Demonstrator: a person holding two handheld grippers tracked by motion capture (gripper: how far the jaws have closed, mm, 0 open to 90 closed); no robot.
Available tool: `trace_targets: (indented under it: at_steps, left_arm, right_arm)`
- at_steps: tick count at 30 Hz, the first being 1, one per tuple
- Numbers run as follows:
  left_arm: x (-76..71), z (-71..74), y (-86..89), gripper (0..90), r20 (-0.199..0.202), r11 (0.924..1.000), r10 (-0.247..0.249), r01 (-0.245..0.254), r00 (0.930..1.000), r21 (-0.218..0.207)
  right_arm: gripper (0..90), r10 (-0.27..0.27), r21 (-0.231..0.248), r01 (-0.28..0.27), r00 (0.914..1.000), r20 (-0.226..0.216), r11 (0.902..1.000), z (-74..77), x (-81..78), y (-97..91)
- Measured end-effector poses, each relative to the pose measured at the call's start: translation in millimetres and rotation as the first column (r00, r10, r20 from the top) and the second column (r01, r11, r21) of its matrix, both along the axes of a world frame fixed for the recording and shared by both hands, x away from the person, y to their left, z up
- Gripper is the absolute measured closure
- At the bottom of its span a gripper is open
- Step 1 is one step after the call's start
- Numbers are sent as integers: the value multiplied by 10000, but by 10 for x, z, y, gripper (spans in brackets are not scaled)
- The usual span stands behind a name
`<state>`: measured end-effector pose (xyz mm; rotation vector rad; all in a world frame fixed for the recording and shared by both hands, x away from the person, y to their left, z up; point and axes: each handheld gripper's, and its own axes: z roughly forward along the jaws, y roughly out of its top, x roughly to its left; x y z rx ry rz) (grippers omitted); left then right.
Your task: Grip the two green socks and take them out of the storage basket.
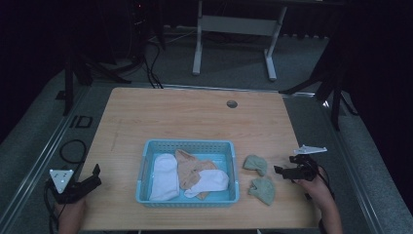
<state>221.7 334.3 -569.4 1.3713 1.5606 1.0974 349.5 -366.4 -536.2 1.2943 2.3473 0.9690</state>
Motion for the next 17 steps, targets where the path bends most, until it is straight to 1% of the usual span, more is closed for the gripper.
trace_targets:
  at_steps: [1,3,5,8,12,14,17]
  left_arm:
    - [0,0,0,4,-1,10000,-2,2,10000,-1]
    - [0,0,0,4,-1,10000,-2,2,10000,-4]
    - [0,0,0,4,0,10000,-5,5,10000,3]
    - [0,0,0,4,-2,10000,-9,9,10000,6]
    - [0,0,0,4,4,10000,-29,29,10000,12]
    - [1,0,2,4,5,10000,-43,43,10000,3]
    - [3,0,3,4,23,10000,-71,71,10000,-10]
  right_arm:
    - [104,-116,161,114,9998,167,9998,-2,-9,-25]
    - [105,-416,296,404,9983,408,9987,-13,-19,-64]
    - [105,-694,111,688,9953,680,9976,-42,-31,-89]
    - [105,-746,86,742,9943,758,9972,-89,-49,-133]
    - [105,-1055,-76,1063,9919,704,9943,-145,-58,-192]
    - [105,-1279,121,1274,9895,674,9918,-153,-66,-222]
    - [105,-1536,113,1532,9851,777,9881,-159,-69,-243]
